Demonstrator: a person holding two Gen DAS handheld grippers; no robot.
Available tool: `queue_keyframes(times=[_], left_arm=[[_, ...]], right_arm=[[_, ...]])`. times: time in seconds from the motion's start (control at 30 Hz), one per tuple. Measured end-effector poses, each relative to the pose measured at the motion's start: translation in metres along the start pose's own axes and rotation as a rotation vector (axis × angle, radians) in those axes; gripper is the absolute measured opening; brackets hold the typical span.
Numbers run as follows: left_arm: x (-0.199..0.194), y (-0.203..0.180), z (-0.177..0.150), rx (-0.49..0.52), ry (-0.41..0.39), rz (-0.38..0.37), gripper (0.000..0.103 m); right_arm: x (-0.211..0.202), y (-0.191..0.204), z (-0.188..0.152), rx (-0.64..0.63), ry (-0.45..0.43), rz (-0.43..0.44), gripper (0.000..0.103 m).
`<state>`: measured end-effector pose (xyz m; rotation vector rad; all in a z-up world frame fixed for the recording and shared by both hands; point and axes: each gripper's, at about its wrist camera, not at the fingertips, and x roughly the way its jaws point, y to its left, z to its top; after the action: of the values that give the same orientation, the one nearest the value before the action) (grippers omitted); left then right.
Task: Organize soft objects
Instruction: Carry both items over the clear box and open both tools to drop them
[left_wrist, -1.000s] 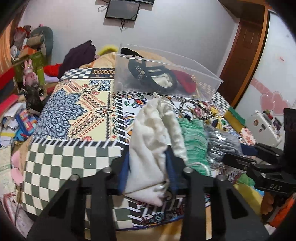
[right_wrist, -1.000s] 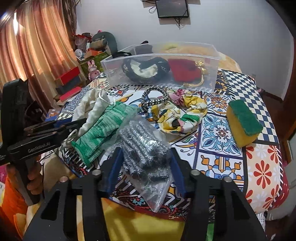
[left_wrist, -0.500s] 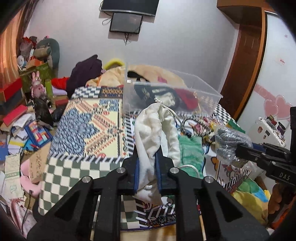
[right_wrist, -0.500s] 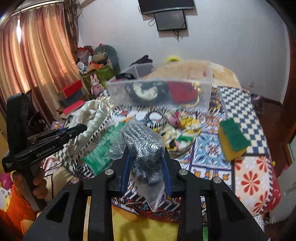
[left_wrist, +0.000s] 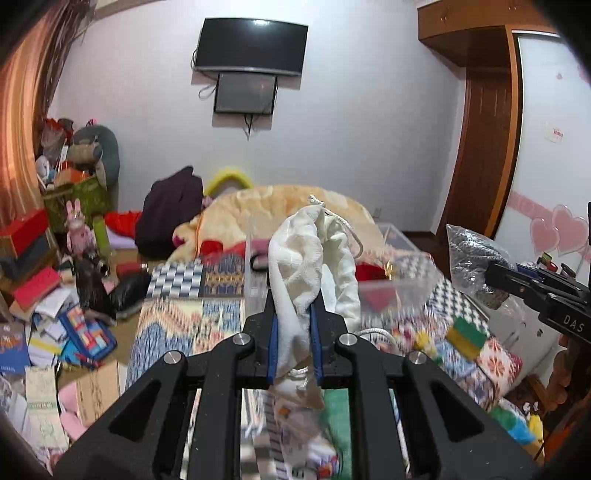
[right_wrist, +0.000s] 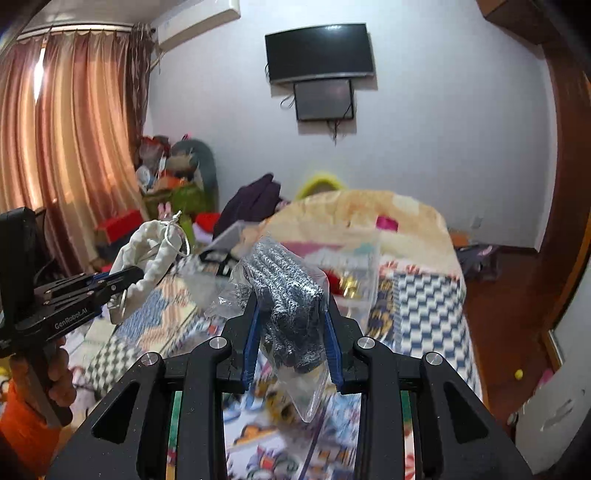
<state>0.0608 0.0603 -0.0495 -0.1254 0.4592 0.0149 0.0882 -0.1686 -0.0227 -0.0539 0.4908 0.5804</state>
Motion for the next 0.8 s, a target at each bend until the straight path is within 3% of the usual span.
queue_keyframes(times=[0.43,0.8], left_arm=[[0.064,-0.017,0.042,0.048,0.012,0.017,0.014],[0.128,-0.039,0.039,0.129,0.111,0.024,0.014]], right_arm=[[0.045,-0.009,0.029,0.011,-0.015,-0.029,0.028],[0.102,-0.023,0.029,0.016,0.101,-0.032,0.028]])
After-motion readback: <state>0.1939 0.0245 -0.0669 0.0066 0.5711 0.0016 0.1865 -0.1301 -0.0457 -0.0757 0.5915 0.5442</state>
